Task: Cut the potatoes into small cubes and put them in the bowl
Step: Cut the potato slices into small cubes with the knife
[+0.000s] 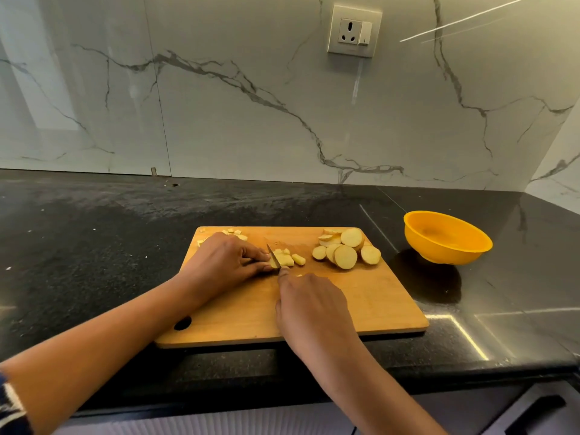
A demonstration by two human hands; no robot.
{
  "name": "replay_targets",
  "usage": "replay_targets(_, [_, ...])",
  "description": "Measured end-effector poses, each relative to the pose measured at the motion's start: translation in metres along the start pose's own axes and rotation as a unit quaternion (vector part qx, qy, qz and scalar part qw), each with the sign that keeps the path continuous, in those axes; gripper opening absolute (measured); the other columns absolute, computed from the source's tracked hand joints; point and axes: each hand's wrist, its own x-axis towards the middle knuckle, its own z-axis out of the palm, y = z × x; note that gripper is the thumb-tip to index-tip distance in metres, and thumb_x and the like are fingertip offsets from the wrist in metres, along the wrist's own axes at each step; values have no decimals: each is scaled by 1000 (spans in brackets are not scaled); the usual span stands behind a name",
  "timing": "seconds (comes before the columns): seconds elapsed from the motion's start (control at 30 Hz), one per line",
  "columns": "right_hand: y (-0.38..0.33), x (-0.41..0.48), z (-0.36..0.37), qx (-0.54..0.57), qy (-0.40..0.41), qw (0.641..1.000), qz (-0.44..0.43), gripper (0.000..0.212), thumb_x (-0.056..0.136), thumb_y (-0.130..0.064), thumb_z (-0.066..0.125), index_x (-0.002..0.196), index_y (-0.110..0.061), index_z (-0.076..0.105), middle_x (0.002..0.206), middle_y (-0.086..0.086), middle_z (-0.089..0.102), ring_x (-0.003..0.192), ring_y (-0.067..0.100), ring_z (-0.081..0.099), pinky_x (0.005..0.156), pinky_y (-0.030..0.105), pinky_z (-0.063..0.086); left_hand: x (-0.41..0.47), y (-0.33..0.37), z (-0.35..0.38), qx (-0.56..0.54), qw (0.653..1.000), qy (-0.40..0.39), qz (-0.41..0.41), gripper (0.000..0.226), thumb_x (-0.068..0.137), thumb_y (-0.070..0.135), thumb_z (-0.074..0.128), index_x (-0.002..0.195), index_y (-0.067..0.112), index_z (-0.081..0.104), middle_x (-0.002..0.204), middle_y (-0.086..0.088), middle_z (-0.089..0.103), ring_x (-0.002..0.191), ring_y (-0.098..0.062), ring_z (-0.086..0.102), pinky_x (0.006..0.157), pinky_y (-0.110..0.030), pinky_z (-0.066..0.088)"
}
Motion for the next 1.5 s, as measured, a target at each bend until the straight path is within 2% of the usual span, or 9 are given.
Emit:
replay_targets(0.1, [-2,7,-1,8,-27,1000,-4,40,99,-18,44,138,-13,41,113,5,59,98,22,57,63,28,34,-1,0,0,7,1000,3,1,27,79,31,72,102,17,73,100,3,72,92,-6,67,85,-28,55])
replay_targets(0.23, [5,-15,3,2,-3,1000,-2,54,100,-19,40,150,-15,18,107,2,59,79,16,45,51,24,30,-1,1,0,5,1000,-1,-2,27,79,33,72,102,20,73,99,6,72,91,-4,67,84,-26,55])
replay_targets(0.37, [12,-37,-1,25,23,999,-8,53,101,-27,34,151,-23,16,105,0,58,79,15,44,64,27,39,-1,3,-3,-6,1000,-4,-27,29,77,34,72,103,22,72,97,8,72,86,0,64,80,-20,53])
replay_targets(0.53, [17,-47,-13,73,43,996,-3,52,99,-35,36,149,-30,23,101,-5,58,84,12,51,65,24,38,-2,2,-6,-16,998,-17,-57,31,75,35,74,104,24,72,98,9,71,87,0,62,80,-19,52])
replay_targets(0.73, [16,-40,-15,79,79,994,16,51,99,-36,36,148,-30,23,102,-7,60,85,10,53,68,25,44,-3,0,-9,-4,997,-20,-73,35,74,38,73,105,23,71,98,10,71,82,2,61,73,-8,47])
replay_targets(1.07, [5,-18,4,73,76,994,7,47,100,-31,36,146,-24,30,109,-1,61,94,16,55,68,26,40,-2,-3,-4,25,999,8,-32,29,78,35,72,103,20,73,98,6,73,85,-3,65,77,-19,52])
replay_targets(1.33, [-8,8,2,17,-24,1000,6,40,100,-20,42,139,-13,39,117,6,58,104,23,55,67,29,36,-1,-1,-4,12,1000,7,-20,23,77,34,72,97,23,75,92,8,73,82,-3,66,77,-24,55])
replay_targets(1.43, [-4,-3,3,11,-10,1000,2,49,100,-20,40,147,-15,25,115,5,58,100,21,55,61,27,35,-1,-2,-3,17,1000,11,-22,23,77,36,72,97,24,75,91,9,73,80,-2,65,74,-22,54])
replay_targets(1.5, [3,-18,3,16,5,1000,-15,54,101,-23,39,150,-20,18,114,2,58,98,19,55,66,28,39,-2,-3,-4,19,999,9,-29,24,78,36,72,99,24,74,92,9,73,79,-2,65,73,-21,54])
